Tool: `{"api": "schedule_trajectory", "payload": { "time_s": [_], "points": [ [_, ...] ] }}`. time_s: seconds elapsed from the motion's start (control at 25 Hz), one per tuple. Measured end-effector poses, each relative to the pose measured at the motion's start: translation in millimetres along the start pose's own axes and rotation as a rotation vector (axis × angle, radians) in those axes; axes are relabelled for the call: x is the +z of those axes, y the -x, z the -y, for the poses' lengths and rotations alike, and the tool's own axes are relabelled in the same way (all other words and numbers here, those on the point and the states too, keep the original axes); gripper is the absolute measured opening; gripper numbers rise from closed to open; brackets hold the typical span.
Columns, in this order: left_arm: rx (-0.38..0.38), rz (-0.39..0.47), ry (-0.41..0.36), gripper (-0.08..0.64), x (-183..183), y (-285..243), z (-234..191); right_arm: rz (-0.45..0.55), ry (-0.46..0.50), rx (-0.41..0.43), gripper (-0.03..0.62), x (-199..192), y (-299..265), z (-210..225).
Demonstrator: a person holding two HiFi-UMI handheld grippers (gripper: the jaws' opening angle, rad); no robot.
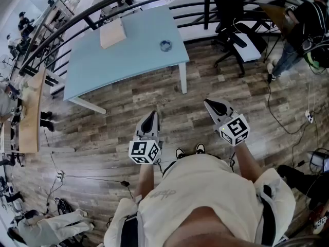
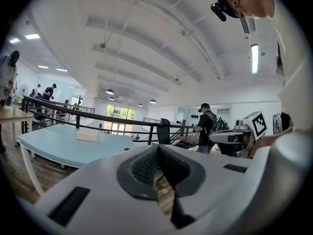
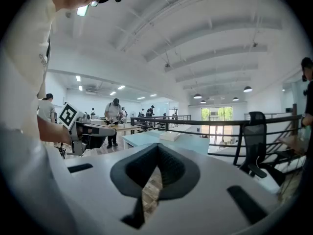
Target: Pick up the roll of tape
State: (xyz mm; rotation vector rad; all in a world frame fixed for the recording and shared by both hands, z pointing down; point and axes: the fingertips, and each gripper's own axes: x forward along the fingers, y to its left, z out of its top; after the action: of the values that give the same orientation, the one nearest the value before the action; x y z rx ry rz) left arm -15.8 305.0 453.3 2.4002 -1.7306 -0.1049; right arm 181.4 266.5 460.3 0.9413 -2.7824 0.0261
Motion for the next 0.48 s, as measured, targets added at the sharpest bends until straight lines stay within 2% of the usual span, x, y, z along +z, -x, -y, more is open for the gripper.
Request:
{"api": "schedule_trajectory", "payload": {
  "time_s": [0.48],
  "points": [
    [-0.027, -0.016, -0.010, 0.018, 1.9, 0.5, -1.3, 0.026, 0.005, -0.005, 0.006, 5.7, -5.6, -10.1]
  ]
}}
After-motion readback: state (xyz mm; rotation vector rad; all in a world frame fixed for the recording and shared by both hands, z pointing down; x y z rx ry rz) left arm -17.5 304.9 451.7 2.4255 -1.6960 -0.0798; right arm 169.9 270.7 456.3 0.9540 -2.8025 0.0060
